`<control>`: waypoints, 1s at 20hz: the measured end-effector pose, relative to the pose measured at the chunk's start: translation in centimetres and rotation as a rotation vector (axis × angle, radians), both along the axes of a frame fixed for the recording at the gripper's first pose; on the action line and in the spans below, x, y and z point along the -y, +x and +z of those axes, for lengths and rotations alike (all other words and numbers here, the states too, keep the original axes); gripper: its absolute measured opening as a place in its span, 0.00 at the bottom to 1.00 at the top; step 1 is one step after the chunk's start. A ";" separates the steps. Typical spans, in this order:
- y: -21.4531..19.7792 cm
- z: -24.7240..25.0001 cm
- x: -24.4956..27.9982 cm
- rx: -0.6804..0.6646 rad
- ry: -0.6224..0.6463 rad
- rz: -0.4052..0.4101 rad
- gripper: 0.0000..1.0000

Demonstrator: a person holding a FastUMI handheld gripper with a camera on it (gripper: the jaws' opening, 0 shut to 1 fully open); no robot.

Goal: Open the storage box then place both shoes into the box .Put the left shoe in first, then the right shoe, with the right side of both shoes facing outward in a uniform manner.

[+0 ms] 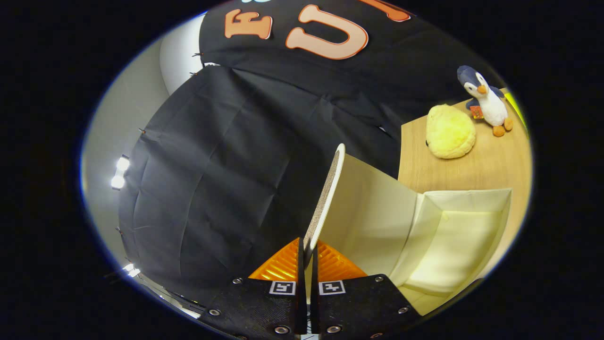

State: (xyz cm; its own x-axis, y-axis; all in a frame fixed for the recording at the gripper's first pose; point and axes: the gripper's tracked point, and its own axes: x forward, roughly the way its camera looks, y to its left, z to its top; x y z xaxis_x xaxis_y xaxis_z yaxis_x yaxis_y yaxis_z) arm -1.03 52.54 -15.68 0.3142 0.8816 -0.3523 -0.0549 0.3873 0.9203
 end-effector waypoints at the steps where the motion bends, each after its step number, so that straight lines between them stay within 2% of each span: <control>1: 0.2 -0.5 -1.1 -0.014 -0.008 0.001 0.04; 5: 0.8 -1.3 -4.2 -0.048 -0.005 0.004 0.12; 8: 1.2 -2.2 -3.4 -0.008 -0.032 -0.006 0.40; 9: 1.7 -2.6 -2.4 0.030 -0.068 -0.021 0.45; 10: 2.1 -2.6 -0.9 0.066 -0.109 -0.039 0.57; 14: 2.3 -4.1 7.8 0.188 -0.268 -0.135 0.83; 18: 1.2 -8.3 17.7 0.281 -0.509 -0.212 0.94; 20: 0.2 -10.5 22.2 0.293 -0.626 -0.230 0.96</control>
State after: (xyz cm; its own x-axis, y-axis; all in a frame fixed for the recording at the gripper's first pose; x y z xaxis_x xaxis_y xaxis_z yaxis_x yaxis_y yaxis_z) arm -0.85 30.30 -26.13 0.6260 0.4429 -0.6418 -0.1195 0.8678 0.4823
